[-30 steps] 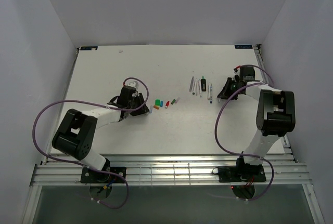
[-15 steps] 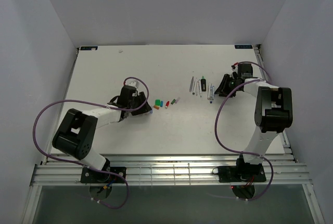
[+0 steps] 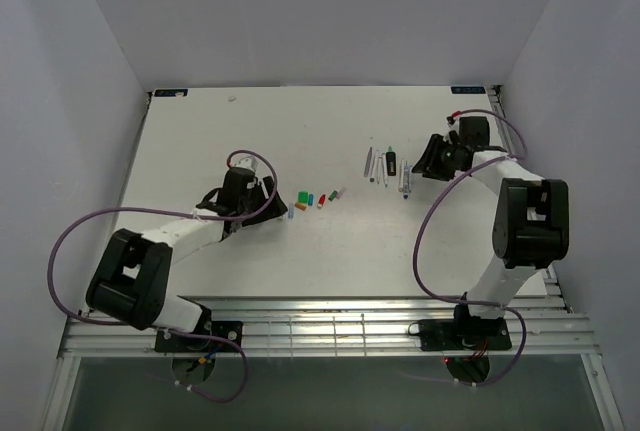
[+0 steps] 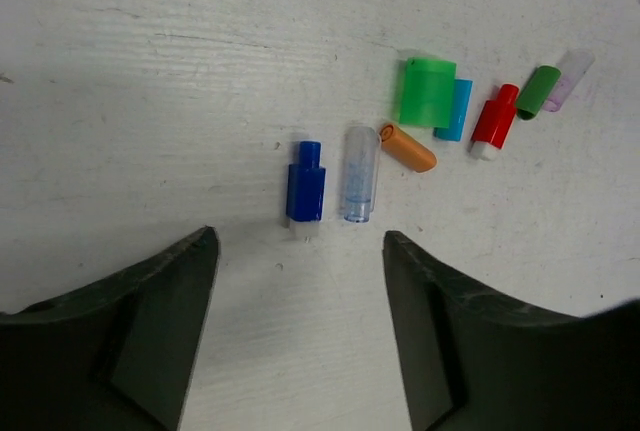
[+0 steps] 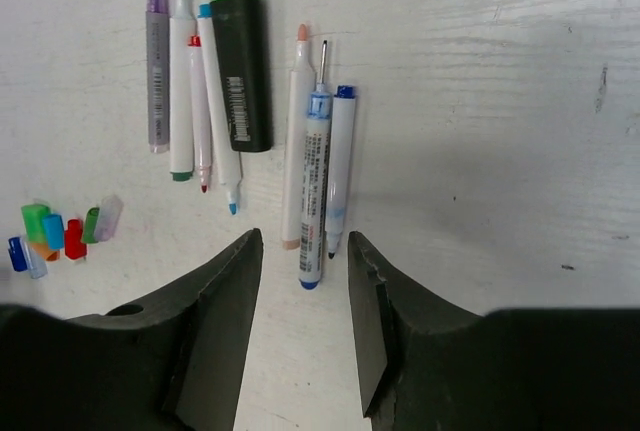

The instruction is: Open the pen caps

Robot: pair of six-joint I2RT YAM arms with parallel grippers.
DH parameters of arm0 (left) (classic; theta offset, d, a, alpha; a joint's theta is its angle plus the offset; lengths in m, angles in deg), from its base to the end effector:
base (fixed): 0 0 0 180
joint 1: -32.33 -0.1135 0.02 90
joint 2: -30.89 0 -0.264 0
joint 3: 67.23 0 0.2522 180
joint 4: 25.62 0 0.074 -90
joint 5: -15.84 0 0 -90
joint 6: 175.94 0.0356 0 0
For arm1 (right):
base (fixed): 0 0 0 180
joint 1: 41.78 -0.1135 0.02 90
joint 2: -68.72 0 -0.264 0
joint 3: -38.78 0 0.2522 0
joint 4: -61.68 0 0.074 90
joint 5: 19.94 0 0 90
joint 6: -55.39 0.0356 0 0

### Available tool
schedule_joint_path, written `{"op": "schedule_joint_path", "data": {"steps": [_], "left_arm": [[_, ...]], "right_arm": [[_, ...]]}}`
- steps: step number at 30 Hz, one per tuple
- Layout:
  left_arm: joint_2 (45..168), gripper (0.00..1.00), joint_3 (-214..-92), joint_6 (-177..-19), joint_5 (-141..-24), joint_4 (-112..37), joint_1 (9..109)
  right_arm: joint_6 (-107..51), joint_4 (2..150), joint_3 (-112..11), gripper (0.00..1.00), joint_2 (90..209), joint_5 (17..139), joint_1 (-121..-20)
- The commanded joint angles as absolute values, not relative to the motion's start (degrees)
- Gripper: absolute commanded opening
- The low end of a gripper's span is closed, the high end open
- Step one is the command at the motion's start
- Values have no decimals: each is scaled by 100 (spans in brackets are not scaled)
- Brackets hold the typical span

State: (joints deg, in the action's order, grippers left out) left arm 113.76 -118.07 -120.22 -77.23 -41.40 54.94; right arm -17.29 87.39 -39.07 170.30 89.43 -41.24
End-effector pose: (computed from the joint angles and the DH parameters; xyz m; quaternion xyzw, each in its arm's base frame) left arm 0.2528 -0.1073 0.1605 -0.0852 0.9288 -0.1933 0.3044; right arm 0.3739 0.0083 0.1889 0.0859 0.9225 0.2060 0.3150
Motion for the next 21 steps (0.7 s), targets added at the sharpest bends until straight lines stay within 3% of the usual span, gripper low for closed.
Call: {"op": "schedule_joint_path", "data": {"steps": [1, 3, 5, 7, 18, 21], "left_arm": [[10589, 85, -11677, -12197, -7268, -4500, 5465], [10289, 93, -11606, -12302, -7188, -4597, 5465], [9867, 98, -11501, -12478, -7275, -4685, 5465], [9508, 98, -11413, -12723, -7642, -4677, 5465], [8285, 98, -10009, -14208, -9225, -3992, 5588], [7986, 98, -9386, -14752, -9822, -2906, 5606]], "right_arm": [[-1782, 8827, -3722, 46, 16409, 8729, -4169], [-1686, 9255, -3607, 50, 16066, 8247, -4361], [-1572, 9460, -3310, 65, 15637, 7738, -4616], [-1510, 9513, -3001, 90, 15311, 7613, -4957], [-657, 9997, -1244, 90, 12955, 7137, -6884], [-613, 9821, -769, 90, 12340, 7532, -6937]]}}
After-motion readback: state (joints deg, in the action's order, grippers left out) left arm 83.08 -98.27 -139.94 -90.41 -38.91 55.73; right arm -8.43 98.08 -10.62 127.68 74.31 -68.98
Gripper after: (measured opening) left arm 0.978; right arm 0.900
